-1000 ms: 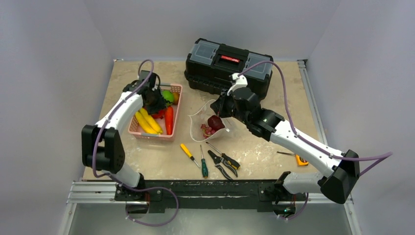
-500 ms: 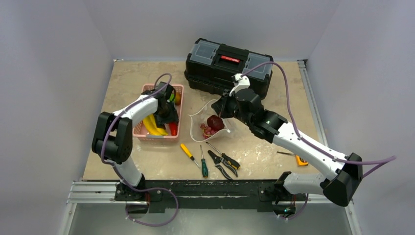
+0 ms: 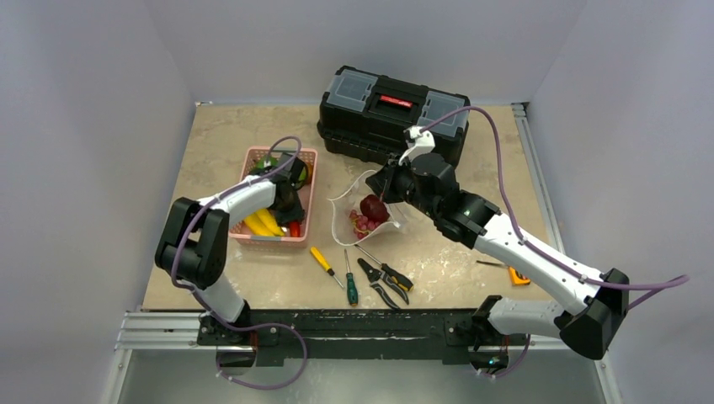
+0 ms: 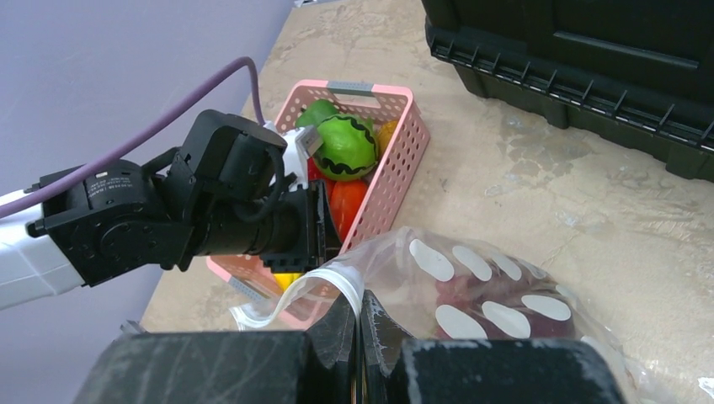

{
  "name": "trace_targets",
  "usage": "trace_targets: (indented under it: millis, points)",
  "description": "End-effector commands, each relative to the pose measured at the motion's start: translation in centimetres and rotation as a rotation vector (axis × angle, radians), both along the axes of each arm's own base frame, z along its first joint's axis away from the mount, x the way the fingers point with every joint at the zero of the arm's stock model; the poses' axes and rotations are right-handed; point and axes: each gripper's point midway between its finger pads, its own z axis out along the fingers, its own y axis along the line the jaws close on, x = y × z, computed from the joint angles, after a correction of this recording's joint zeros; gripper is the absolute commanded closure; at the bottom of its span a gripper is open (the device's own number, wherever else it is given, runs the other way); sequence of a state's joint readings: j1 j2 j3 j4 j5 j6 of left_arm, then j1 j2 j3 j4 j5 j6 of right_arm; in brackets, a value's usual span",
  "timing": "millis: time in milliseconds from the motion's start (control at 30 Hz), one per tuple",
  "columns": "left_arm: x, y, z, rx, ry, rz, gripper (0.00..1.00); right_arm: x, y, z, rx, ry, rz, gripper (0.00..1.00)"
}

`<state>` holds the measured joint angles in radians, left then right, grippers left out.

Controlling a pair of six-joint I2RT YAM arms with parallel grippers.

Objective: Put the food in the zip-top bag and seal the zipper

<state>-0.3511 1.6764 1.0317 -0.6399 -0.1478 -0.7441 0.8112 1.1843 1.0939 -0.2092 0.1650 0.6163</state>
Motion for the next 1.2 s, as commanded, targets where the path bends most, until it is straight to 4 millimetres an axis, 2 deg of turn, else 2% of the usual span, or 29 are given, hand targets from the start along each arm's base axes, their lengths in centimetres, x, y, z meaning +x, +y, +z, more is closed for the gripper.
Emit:
trace_targets:
  millis: [0,200,300,400,500,633,733,933,1067,1167]
  points:
    - [1.0,0.7,2.0,0.03,-0.097,0.025,0.83,-0.2,-0.2,3.1,0.066,-0.075,0.002,1.0]
    - [1.3,1.0,7.7,0.012,-0.219,-0.011,0.97,-0.2,-0.3,2.6,0.064,-0.069,-0.001,1.0]
    - [0.8,0.8,11.0,-0.017,-0.279,-0.051,1.0,0.0,0.0,2.4,0.057,-0.065,0.001,1.0]
    - [-0.7,0.2,13.9,-0.08,-0.309,-0.117,1.0,0.3,0.3,2.2,0.056,-0.063,0.003,1.0]
    - [-3.2,-2.4,16.7,-0.243,-0.329,-0.25,1.0,0.6,0.6,2.0,0.046,-0.055,0.001,1.0]
    - [-8.5,-6.4,20.7,-0.536,-0.344,-0.474,1.0,1.6,0.6,2.0,0.012,-0.07,-0.028,1.0]
    - [-12.7,-7.1,23.5,-0.673,-0.397,-0.556,1.0,2.0,0.6,2.0,0.008,-0.085,-0.038,1.0]
    - [-19.9,-7.8,26.4,-0.917,-0.351,-0.596,1.0,2.6,0.7,2.3,0.007,-0.106,-0.06,1.0]
    - [-22.1,-9.0,27.8,-1.116,-0.301,-0.548,1.0,2.8,0.8,3.5,0.013,-0.179,-0.095,1.0]
    - [-22.6,-9.6,28.3,-1.158,-0.257,-0.524,1.0,2.5,1.4,4.9,0.038,-0.231,-0.123,1.0]
